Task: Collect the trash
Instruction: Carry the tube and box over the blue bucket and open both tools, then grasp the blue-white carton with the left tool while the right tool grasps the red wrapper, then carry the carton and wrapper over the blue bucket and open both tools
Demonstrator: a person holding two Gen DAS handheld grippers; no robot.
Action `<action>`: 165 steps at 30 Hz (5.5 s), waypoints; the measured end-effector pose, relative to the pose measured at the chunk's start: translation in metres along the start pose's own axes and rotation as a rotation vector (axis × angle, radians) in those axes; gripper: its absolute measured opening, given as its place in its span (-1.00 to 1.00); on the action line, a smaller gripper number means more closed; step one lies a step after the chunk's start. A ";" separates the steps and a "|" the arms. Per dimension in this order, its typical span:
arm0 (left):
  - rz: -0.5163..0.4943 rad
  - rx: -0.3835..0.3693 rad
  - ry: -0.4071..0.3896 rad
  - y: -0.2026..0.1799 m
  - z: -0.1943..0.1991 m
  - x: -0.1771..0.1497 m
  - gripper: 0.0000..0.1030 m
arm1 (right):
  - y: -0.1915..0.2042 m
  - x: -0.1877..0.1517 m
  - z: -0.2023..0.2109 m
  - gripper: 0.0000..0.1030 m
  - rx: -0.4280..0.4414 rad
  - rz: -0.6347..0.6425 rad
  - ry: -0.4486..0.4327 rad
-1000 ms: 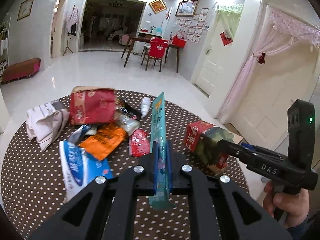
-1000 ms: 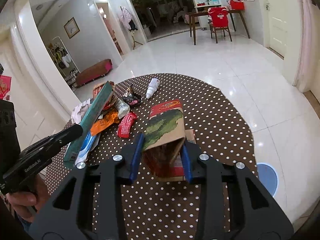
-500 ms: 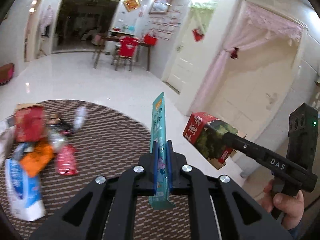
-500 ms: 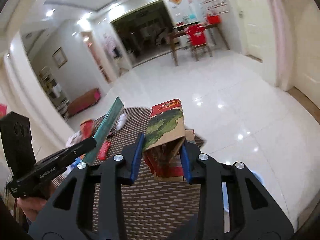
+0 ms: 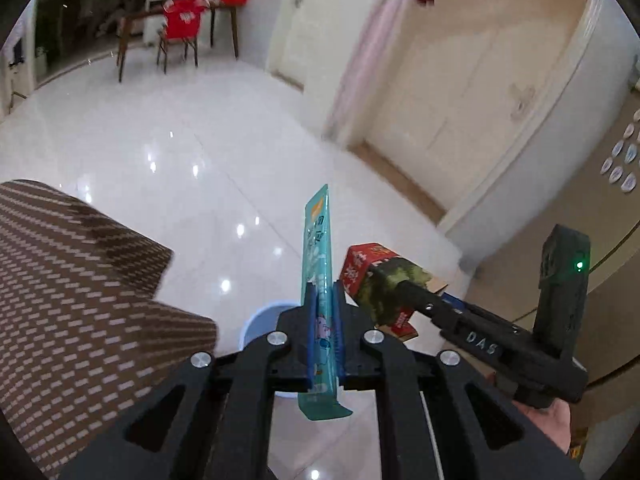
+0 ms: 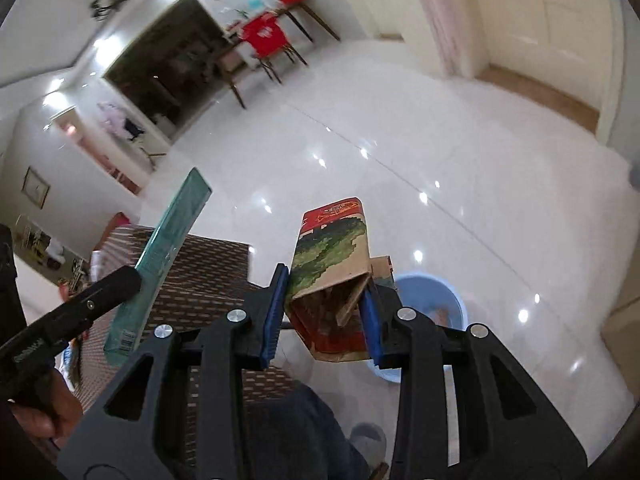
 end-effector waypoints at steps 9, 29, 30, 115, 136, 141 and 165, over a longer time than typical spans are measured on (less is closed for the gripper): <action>-0.022 0.066 0.241 -0.001 -0.111 -0.010 -0.84 | -0.046 -0.005 -0.068 -0.25 0.009 -0.107 0.119; 0.010 0.202 0.230 0.032 -0.105 -0.004 0.74 | -0.102 -0.004 -0.056 0.88 -0.098 -0.245 0.070; 0.008 0.200 0.212 0.030 -0.097 -0.003 0.74 | -0.098 -0.002 -0.050 0.88 -0.101 -0.237 0.058; 0.426 0.524 -0.252 0.326 0.289 -0.186 -0.61 | 0.400 -0.161 -0.072 -0.47 0.168 0.725 0.129; 0.167 0.412 -0.386 0.194 0.271 -0.087 -0.63 | 0.312 -0.055 0.059 -0.47 0.342 0.473 -0.100; 0.068 0.349 -0.418 0.146 0.252 -0.043 -0.62 | 0.252 -0.010 0.086 -0.47 0.259 0.384 -0.190; -0.262 0.243 0.077 -0.003 -0.016 -0.010 -0.60 | -0.018 0.011 -0.014 -0.46 -0.046 -0.031 0.028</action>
Point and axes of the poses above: each gripper's, at about its wrist camera, not at the fingertips, and z roughly against the way its jaws point, y to its left, x to its top, the point moved 8 cm from there along -z, roughly the way its jaws point, and after that the axes turned 2 degrees about -x, right-handed, at the moved point
